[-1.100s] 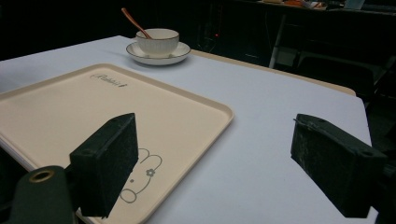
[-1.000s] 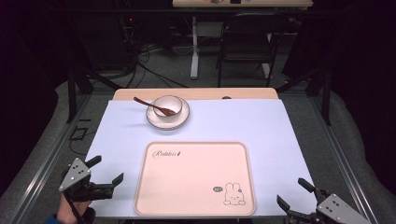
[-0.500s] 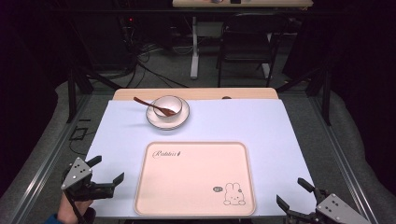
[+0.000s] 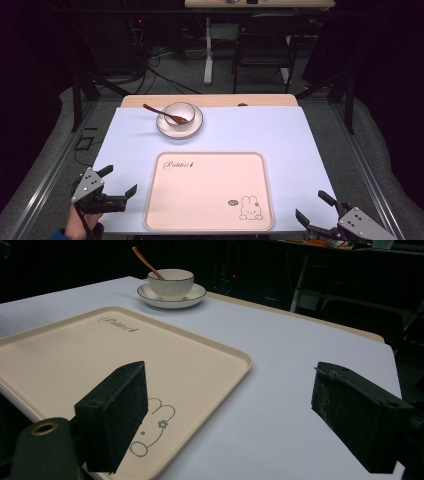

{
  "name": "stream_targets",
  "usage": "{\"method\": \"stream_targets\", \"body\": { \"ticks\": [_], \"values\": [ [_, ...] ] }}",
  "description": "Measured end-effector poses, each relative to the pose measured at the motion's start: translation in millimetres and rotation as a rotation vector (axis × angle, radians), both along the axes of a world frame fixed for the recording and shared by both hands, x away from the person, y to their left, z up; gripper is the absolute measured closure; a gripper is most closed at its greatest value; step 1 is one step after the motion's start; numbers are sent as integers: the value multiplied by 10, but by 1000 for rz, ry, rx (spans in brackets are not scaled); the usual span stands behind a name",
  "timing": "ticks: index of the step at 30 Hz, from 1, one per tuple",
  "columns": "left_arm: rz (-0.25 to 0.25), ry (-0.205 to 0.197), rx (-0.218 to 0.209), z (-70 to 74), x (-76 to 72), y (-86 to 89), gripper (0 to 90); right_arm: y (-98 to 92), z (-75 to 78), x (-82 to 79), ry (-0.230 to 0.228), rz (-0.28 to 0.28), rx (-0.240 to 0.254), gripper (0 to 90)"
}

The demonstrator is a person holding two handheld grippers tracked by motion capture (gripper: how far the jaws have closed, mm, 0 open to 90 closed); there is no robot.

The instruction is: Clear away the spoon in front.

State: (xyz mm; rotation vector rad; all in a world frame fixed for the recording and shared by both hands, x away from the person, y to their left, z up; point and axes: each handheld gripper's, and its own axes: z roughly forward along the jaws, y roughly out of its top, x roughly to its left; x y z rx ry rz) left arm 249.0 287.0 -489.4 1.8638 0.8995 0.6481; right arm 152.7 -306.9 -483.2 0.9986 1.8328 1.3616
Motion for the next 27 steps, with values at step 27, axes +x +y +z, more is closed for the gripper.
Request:
{"method": "stream_targets", "body": {
  "ticks": [27],
  "values": [
    [23, 32, 7, 120, 322, -234, 2, 0, -1, 0, 1, 2, -1, 143]
  ]
}}
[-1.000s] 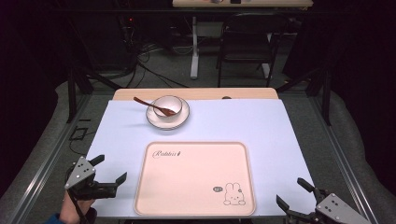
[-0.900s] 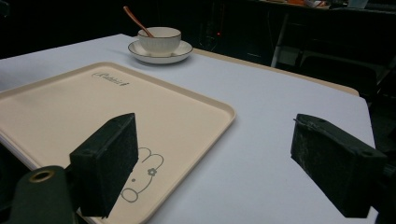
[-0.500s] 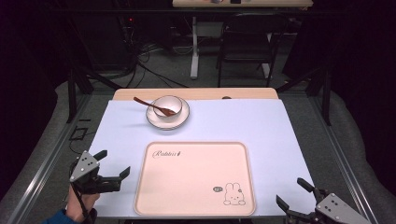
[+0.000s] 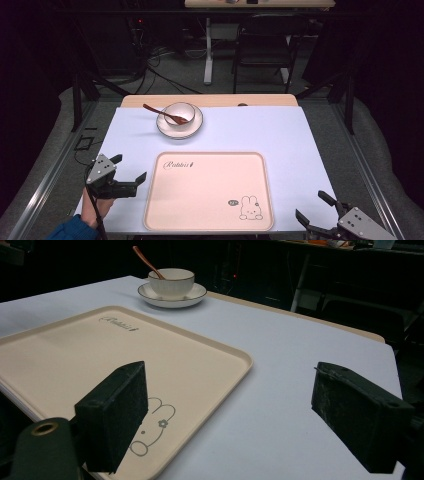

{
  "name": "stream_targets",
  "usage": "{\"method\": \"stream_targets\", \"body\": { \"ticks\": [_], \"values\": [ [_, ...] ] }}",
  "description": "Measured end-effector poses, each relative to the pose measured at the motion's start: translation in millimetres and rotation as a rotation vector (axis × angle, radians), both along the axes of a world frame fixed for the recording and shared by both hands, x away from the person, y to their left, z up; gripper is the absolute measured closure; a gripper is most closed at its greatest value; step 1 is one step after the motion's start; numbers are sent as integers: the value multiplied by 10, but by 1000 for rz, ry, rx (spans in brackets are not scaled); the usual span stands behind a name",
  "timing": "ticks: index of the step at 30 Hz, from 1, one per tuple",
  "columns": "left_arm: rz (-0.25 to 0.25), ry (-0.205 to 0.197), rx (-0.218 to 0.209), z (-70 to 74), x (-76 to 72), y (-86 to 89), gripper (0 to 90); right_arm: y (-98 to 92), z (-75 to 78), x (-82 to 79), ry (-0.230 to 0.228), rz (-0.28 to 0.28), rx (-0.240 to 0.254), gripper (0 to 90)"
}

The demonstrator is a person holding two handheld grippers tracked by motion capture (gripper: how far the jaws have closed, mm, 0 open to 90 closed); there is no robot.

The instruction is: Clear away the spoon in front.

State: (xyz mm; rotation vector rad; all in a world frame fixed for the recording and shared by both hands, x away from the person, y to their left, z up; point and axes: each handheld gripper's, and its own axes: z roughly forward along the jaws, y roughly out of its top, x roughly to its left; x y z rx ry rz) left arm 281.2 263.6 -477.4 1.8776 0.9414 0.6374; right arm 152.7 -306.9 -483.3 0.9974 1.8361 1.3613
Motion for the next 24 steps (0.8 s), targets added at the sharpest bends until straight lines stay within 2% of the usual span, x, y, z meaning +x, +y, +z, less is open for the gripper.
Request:
{"method": "stream_targets", "body": {
  "ticks": [5, 8, 11, 15, 20, 24],
  "values": [
    [8, -11, 1, 13, 87, -31, 3, 1, 0, 0, 0, 0, 0, 143],
    [22, -15, 1, 13, 148, -47, 2, 0, 0, 0, -1, 0, -1, 143],
    [45, -30, 21, 15, 203, -65, 2, -2, 1, 3, -5, 2, -6, 143],
    [64, -44, 14, 21, 278, -72, 2, -1, -1, -1, -2, 2, -2, 143],
    [72, -30, -40, 33, 400, -87, 2, -3, 0, 3, -4, 3, -7, 143],
    [78, -39, -60, 42, 505, -129, 2, 1, 0, -1, -4, 3, -5, 143]
  ]
}}
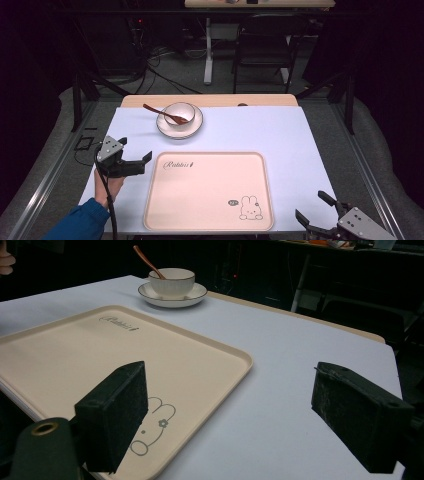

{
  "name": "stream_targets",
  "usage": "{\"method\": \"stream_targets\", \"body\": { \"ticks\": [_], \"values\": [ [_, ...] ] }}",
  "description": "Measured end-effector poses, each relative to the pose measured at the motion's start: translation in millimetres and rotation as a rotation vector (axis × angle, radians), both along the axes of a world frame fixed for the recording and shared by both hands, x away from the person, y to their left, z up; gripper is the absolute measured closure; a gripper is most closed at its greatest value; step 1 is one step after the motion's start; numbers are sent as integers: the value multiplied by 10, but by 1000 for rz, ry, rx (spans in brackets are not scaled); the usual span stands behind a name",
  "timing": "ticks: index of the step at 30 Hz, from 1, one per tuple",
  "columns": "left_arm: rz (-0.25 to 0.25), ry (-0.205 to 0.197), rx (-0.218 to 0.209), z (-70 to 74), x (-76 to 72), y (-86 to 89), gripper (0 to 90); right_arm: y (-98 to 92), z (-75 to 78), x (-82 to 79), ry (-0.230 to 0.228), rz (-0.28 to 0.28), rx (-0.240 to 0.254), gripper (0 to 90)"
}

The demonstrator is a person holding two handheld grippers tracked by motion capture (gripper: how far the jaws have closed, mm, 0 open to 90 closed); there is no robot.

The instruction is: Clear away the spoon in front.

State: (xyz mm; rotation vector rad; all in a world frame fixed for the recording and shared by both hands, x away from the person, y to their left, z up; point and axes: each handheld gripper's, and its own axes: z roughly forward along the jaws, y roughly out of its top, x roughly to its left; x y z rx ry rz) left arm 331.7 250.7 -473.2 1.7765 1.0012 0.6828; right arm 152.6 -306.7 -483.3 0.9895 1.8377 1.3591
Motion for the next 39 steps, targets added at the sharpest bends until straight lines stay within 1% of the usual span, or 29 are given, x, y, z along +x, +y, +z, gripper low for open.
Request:
{"method": "stream_targets", "body": {
  "ticks": [6, 9, 12, 13, 17, 18, 19, 21, 24, 28, 31, 34, 39],
  "values": [
    [12, 2, -4, -12, 137, -43, 2, -5, 0, 3, -1, 0, -3, 143],
    [27, 7, -18, -19, 202, -44, 2, -4, -1, 0, 2, -1, 2, 143],
    [39, 11, -24, -28, 265, -42, 2, -6, 0, 3, -1, 0, -3, 143],
    [40, 17, -28, -29, 286, -40, 2, -3, -1, 0, 3, -1, 3, 143],
    [51, 19, -47, -39, 367, -41, 1, -3, -1, -2, 1, -1, 3, 143],
    [53, 20, -43, -39, 386, -40, 1, -4, -2, -2, 2, -1, 4, 143],
    [58, 16, -50, -44, 407, -44, 1, -4, -2, -2, 2, -1, 4, 143],
    [61, 24, -55, -48, 457, -45, 1, -4, -2, -2, 1, -1, 4, 143],
    [79, 27, -66, -61, 530, -44, 1, -4, -1, -2, 2, -2, 4, 143],
    [104, 33, -72, -82, 633, -47, 0, -6, -2, -3, 2, -2, 5, 143],
    [107, 44, -80, -94, 723, -57, 0, -6, -2, -2, 2, -2, 5, 143],
    [112, 48, -75, -104, 818, -83, 0, -8, -2, -1, 3, -3, 6, 143],
    [130, 47, -81, -116, 936, -112, 0, -9, -2, -2, 3, -4, 8, 143]
  ]
}}
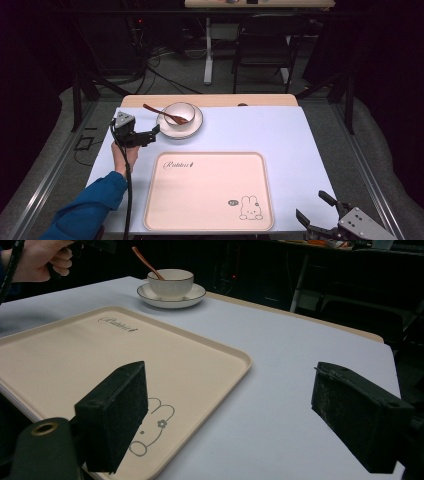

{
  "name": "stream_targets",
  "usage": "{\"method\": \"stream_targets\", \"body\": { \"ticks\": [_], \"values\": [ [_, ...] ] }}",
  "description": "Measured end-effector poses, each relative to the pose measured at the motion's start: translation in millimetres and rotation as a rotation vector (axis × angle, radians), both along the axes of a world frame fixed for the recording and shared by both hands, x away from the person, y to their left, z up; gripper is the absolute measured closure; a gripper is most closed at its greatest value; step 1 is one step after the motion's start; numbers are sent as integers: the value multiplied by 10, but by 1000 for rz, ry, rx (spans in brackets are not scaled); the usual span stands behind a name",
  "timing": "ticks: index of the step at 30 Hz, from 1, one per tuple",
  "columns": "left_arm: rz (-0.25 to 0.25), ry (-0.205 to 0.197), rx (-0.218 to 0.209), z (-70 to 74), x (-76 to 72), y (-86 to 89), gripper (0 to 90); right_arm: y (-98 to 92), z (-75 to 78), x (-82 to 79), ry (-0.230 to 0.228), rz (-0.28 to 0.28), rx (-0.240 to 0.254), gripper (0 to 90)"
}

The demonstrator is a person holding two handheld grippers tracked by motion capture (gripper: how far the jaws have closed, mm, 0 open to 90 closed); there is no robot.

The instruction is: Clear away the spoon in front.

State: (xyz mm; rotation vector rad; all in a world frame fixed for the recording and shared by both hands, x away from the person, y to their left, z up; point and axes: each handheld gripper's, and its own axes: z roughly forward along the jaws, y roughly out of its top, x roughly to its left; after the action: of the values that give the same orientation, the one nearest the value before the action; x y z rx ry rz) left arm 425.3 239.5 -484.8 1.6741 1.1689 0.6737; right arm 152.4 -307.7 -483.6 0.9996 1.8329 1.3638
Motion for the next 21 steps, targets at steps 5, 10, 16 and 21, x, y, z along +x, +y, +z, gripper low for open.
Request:
{"method": "stream_targets", "body": {
  "ticks": [5, 10, 16, 21],
  "values": [
    [17, 16, -10, -27, 114, -21, 0, 1, 0, 2, 1, 0, 0, 143],
    [55, 30, -37, -62, 260, -15, 0, 1, -1, 2, 0, 1, -1, 143],
    [84, 41, -44, -87, 390, -19, 0, -1, -1, 5, 2, 0, -2, 143],
    [100, 37, -15, -140, 484, -63, 1, 2, 0, 7, 1, 1, -2, 143]
  ]
}}
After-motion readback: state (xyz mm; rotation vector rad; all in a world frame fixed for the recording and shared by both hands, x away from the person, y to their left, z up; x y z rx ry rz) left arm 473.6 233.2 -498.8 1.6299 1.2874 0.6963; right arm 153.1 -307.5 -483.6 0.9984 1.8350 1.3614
